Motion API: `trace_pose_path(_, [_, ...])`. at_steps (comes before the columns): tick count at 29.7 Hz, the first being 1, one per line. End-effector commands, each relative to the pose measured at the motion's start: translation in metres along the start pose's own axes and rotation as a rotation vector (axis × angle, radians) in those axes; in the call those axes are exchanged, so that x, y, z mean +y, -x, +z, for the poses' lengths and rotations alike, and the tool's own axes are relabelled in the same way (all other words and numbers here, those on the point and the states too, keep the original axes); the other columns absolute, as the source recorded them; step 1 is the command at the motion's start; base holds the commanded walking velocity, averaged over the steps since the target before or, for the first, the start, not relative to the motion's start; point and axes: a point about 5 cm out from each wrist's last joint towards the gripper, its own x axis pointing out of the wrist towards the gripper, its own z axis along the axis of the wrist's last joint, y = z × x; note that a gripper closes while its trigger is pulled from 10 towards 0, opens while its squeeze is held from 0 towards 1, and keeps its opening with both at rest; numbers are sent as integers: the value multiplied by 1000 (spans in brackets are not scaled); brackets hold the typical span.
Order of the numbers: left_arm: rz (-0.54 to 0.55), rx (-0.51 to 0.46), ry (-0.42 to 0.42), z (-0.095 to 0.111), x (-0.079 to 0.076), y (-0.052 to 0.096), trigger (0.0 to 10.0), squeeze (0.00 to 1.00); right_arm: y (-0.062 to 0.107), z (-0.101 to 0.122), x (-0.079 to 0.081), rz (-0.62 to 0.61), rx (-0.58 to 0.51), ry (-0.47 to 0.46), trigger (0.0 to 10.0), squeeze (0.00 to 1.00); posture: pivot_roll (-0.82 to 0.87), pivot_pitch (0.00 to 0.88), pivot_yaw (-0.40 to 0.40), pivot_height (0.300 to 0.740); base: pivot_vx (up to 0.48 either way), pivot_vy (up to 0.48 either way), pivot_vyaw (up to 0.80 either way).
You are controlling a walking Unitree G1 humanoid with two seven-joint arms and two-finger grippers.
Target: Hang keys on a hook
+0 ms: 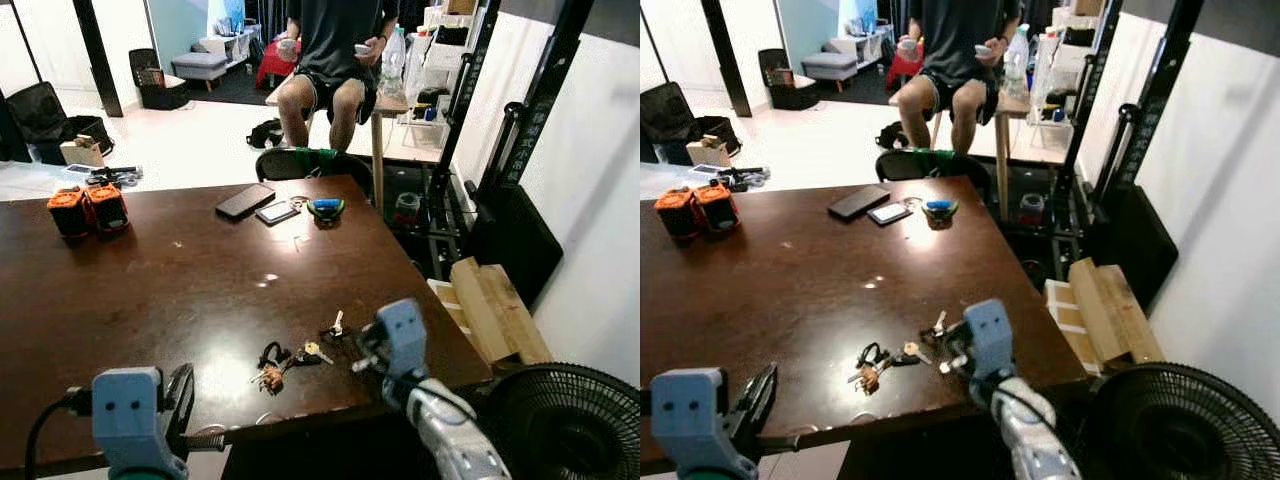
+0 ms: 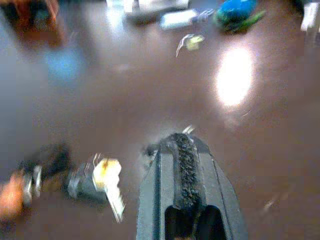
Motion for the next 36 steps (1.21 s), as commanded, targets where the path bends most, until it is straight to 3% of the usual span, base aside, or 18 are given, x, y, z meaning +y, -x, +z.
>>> trace_pose_path(1, [15,16,9,-4,3,0,10000,0,0,6,-1,-13,-41,-25,0,0,-31,2,76,740,0,0,0])
trace_pose_path(2, [15,16,9,-4,3,0,10000,0,0,6,-1,-13,-41,-25,0,0,-31,2,76,740,0,0,0])
trace_pose_path(4, [16,1,3,-2,6,-4,10000,0,-3,29,-1,-23,-167,-63,0,0,-33,0,79,740,0,0,0])
trace_pose_path(6, [14,-2,1,-1,7,-5,10000,0,-6,37,-2,-25,-204,-66,0,0,-32,2,78,740,0,0,0])
trace_pose_path(16, [22,-11,0,2,9,-6,10000,0,-16,56,-5,-29,-264,-74,0,0,-32,2,78,740,0,0,0])
trace_pose_path(17, [44,-22,-2,4,10,-8,10000,0,-17,56,-2,-19,-263,-74,1529,0,-32,2,78,740,0,0,0])
trace_pose_path(20, [44,-22,-2,4,10,-8,10000,0,-17,56,-2,-19,-263,-74,1529,0,-32,2,78,740,0,0,0])
trace_pose_path(21, [92,-41,-8,6,13,-10,10000,0,-18,54,1,-10,-245,-69,10000,0,-32,2,78,740,0,0,0])
trace_pose_path(26, [145,-57,-4,9,18,-13,10000,0,-17,50,5,-4,-234,-67,10000,0,-28,11,76,740,0,0,0])
trace_pose_path(28, [177,-94,-2,14,21,-21,10000,0,-17,46,15,9,-229,-82,10000,0,-40,9,80,740,0,0,0])
trace_pose_path(36, [172,-132,-1,21,21,-24,10000,0,-17,43,27,36,-230,-118,10000,0,-38,9,79,740,0,0,0])
